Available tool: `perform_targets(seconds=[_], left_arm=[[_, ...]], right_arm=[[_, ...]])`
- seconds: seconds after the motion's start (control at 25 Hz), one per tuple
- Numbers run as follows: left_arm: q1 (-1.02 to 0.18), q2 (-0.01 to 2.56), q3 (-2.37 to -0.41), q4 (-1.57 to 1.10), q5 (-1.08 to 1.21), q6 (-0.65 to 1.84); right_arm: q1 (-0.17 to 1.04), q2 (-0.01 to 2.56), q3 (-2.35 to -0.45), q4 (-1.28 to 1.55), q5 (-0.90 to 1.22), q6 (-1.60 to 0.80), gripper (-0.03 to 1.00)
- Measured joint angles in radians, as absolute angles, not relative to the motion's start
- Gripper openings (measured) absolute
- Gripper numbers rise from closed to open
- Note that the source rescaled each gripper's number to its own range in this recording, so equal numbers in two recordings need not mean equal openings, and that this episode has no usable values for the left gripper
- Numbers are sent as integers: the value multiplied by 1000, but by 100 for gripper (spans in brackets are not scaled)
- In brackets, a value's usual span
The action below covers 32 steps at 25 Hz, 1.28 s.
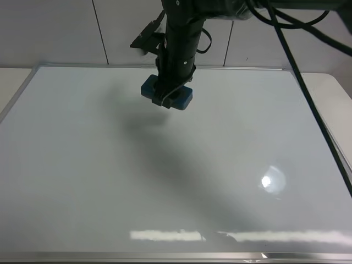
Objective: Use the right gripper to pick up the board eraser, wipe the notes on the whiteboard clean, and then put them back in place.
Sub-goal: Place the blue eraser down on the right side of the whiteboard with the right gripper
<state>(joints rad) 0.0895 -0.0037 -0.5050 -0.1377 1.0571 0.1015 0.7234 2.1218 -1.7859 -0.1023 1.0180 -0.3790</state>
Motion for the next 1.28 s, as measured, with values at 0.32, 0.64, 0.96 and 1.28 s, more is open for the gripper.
perform_targets(seconds=[0.32,0.64,0.96,1.28], left_arm=[[89,-4,-505,-138,1057,102],[89,-4,-505,-138,1057,102],[89,-4,-505,-138,1057,102],[89,-4,-505,-138,1057,102]], right_arm=[[726,1936,-1665,-215,1040,34,0],[701,1721,-1447,-224,982,238,0],[636,1578,-1251,-261,982,371,0],[549,1522,-1060,-271,983,393,0]])
